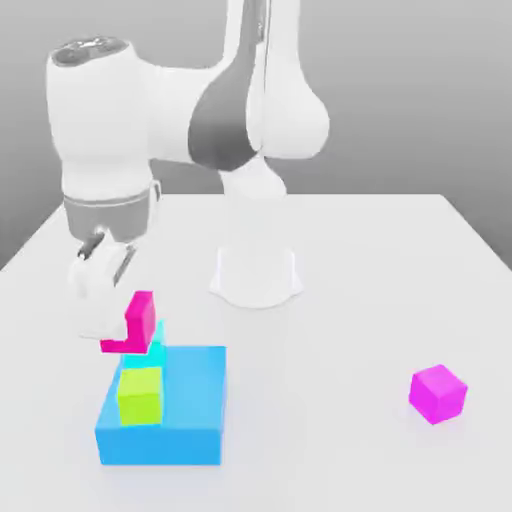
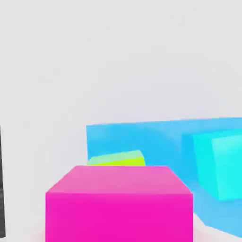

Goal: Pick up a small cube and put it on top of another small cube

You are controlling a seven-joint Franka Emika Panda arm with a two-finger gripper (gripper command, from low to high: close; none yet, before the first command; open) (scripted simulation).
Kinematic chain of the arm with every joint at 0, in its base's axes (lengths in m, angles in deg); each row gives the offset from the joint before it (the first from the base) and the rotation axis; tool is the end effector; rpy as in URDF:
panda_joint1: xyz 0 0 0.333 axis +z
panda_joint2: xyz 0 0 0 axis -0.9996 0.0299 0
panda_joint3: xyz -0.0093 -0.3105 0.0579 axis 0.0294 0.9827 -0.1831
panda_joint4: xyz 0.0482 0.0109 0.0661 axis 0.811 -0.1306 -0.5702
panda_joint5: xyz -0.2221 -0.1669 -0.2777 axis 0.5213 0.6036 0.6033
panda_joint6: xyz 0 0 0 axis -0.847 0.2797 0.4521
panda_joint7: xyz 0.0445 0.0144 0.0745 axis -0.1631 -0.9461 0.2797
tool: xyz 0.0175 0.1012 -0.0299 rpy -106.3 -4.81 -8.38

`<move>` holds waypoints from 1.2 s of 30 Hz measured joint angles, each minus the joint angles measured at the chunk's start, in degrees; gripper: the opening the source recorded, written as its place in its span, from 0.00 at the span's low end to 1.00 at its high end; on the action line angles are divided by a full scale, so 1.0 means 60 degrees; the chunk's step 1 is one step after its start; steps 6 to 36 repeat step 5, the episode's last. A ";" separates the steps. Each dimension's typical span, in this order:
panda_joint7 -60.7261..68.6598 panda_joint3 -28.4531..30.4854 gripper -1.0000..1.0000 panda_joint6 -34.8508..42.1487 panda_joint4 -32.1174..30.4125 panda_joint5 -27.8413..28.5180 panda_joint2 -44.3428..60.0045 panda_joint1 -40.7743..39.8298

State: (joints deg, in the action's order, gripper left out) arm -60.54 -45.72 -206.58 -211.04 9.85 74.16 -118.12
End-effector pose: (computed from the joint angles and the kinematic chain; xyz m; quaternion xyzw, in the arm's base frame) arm 0.4010 -0.1442 0.2775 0.3576 -0.9339 0.0019 0.0010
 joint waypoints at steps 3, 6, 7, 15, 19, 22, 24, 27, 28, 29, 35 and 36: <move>-0.0104 -0.0006 1.00 -0.0679 -0.0109 0.0124 0.0569 0.0006; -0.0104 -0.0006 1.00 -0.0679 -0.0109 0.0124 0.0569 0.0006; -0.0104 -0.0006 1.00 -0.0679 -0.0109 0.0124 0.0569 0.0006; -0.0104 -0.0006 1.00 -0.0679 -0.0109 0.0124 0.0569 0.0006; -0.0104 -0.0006 1.00 -0.0679 -0.0109 0.0124 0.0569 0.0006; -0.0104 -0.0006 1.00 -0.0679 -0.0109 0.0124 0.0569 0.0006; -0.0104 -0.0006 1.00 -0.0679 -0.0109 0.0124 0.0569 0.0006; -0.0104 -0.0006 1.00 -0.0679 -0.0109 0.0124 0.0569 0.0006; -0.0104 -0.0006 1.00 -0.0679 -0.0109 0.0124 0.0569 0.0006; -0.0104 -0.0006 1.00 -0.0679 -0.0109 0.0124 0.0569 0.0006; -0.0104 -0.0006 1.00 -0.0679 -0.0109 0.0124 0.0569 0.0006; -0.0104 -0.0006 1.00 -0.0679 -0.0109 0.0124 0.0569 0.0006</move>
